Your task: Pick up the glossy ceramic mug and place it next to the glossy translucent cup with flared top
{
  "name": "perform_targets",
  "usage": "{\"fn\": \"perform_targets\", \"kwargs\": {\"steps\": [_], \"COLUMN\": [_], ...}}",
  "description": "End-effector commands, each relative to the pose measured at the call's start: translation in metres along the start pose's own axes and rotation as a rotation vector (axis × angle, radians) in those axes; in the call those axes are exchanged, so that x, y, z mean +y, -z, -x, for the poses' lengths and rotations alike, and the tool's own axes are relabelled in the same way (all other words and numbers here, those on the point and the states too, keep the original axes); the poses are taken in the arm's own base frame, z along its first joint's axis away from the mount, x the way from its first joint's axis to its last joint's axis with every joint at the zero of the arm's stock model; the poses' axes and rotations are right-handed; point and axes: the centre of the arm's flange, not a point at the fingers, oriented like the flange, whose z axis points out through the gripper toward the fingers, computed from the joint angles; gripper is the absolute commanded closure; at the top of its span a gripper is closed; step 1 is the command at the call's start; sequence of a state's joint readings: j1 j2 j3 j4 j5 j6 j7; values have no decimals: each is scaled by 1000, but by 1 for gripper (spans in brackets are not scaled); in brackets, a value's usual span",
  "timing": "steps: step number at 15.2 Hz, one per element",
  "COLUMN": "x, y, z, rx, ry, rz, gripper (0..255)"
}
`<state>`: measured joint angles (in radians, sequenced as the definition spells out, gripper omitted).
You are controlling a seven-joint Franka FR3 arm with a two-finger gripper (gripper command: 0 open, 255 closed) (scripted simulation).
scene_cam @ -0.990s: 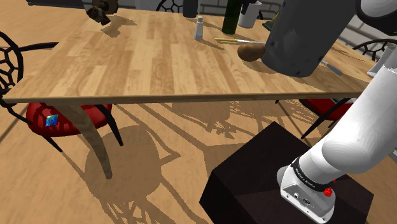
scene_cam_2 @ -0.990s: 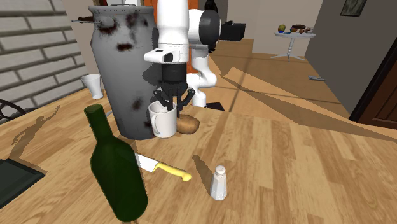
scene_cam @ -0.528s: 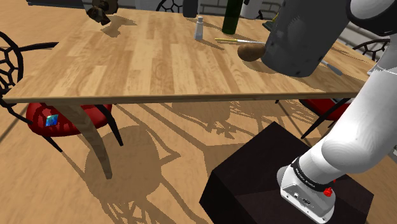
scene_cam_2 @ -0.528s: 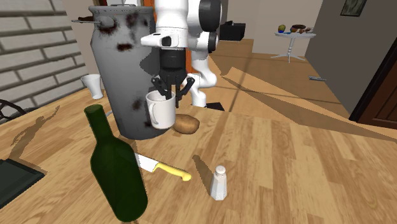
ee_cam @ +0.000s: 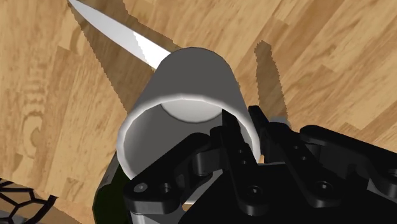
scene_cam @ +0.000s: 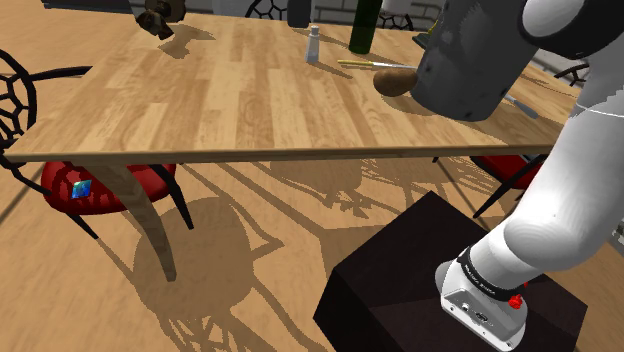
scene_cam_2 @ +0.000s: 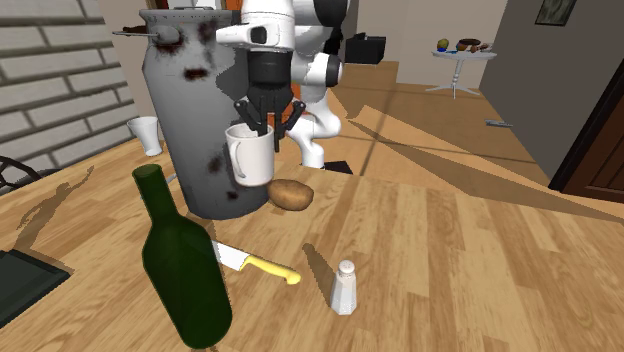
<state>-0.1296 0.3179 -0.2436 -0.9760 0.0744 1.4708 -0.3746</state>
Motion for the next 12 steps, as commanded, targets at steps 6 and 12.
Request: {"fn": "perform_targets", "kwargs": {"steps": [6,12], "x": [33,82], "y": [21,28], "z": [39,100], "rx": [0,0], "ry": [0,0], "rz": [0,0], "gripper": [255,255]}}
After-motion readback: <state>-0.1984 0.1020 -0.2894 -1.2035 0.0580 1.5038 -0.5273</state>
